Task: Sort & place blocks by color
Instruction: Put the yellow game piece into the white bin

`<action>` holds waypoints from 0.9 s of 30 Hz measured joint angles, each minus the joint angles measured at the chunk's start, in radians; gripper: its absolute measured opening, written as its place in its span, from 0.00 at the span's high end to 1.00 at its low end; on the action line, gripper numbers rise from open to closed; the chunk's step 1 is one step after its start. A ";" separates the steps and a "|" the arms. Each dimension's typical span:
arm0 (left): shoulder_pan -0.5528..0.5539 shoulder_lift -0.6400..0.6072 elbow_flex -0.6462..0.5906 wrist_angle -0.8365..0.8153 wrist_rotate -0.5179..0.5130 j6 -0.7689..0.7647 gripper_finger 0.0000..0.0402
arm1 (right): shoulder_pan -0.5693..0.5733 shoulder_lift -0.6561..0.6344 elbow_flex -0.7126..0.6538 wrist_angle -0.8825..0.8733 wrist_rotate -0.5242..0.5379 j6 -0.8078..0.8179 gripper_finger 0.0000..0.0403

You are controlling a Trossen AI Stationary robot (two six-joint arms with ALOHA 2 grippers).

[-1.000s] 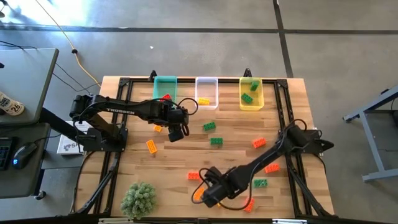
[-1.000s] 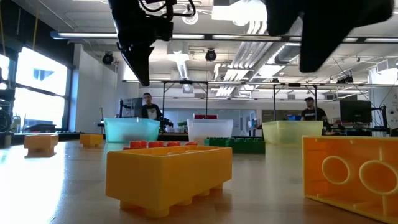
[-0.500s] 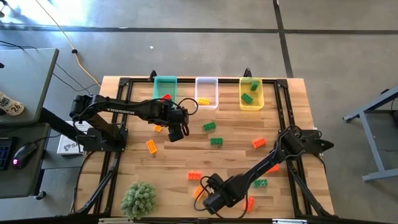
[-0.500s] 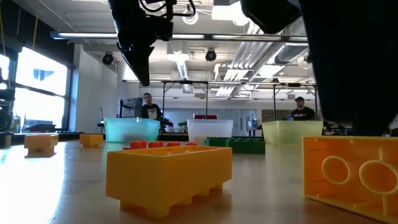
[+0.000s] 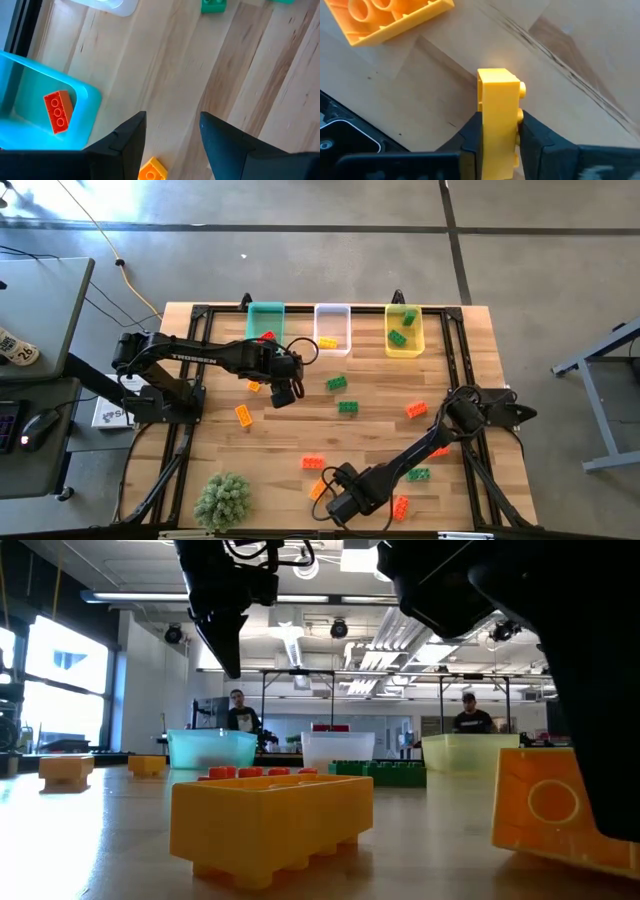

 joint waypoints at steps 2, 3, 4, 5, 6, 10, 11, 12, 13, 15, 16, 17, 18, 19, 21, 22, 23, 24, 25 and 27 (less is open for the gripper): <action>0.000 0.000 0.000 0.000 0.008 0.000 0.57 | -0.001 -0.003 0.000 -0.001 0.006 -0.004 0.85; 0.000 0.000 0.000 0.000 0.012 0.000 0.57 | -0.004 -0.005 0.000 -0.001 0.011 -0.002 0.85; 0.000 0.000 0.000 0.000 0.019 0.000 0.57 | -0.006 -0.010 0.000 -0.002 0.015 0.002 0.85; 0.000 0.000 0.000 0.001 0.026 0.000 0.57 | -0.009 -0.016 0.000 -0.005 0.023 0.002 0.85; 0.000 0.000 0.000 0.001 0.032 0.000 0.57 | -0.014 -0.022 0.000 -0.005 0.027 0.002 0.85; -0.001 0.000 0.000 0.002 0.033 0.029 0.57 | -0.043 -0.047 0.000 -0.025 0.080 -0.001 0.85; -0.001 0.000 0.000 0.002 0.033 0.034 0.57 | -0.051 -0.057 0.000 -0.033 0.093 -0.002 0.85; -0.001 0.000 0.000 0.002 0.033 0.034 0.57 | -0.059 -0.067 0.000 -0.046 0.106 -0.009 0.85; -0.001 0.000 0.000 0.002 0.033 0.034 0.57 | -0.069 -0.079 0.000 -0.058 0.113 -0.016 0.85; -0.001 0.000 0.000 0.002 0.034 0.043 0.57 | -0.087 -0.096 0.000 -0.087 0.125 -0.032 0.85; -0.001 0.000 0.000 0.002 0.034 0.051 0.57 | -0.096 -0.105 0.000 -0.106 0.133 -0.041 0.85; -0.001 0.000 0.000 0.002 0.034 0.056 0.57 | -0.106 -0.114 -0.001 -0.124 0.144 -0.052 0.85; -0.001 0.000 0.000 0.002 0.034 0.060 0.57 | -0.118 -0.125 -0.001 -0.139 0.155 -0.063 0.85; -0.001 0.000 0.000 0.002 0.034 0.060 0.57 | -0.129 -0.137 -0.001 -0.153 0.162 -0.077 0.85; -0.001 0.000 0.000 0.003 0.034 0.060 0.57 | -0.155 -0.162 -0.001 -0.190 0.174 -0.102 0.85; -0.001 0.000 0.000 0.003 0.034 0.060 0.57 | -0.169 -0.173 -0.001 -0.206 0.183 -0.117 0.85; -0.001 0.000 0.000 0.003 0.034 0.060 0.57 | -0.184 -0.182 -0.001 -0.221 0.192 -0.136 0.85; -0.001 0.000 0.000 0.003 0.034 0.060 0.57 | -0.199 -0.194 -0.001 -0.237 0.199 -0.156 0.85; -0.001 0.000 0.000 0.003 0.034 0.060 0.57 | -0.214 -0.206 -0.001 -0.251 0.210 -0.176 0.85; -0.001 0.000 0.000 0.003 0.034 0.060 0.57 | -0.246 -0.233 -0.001 -0.273 0.232 -0.225 0.85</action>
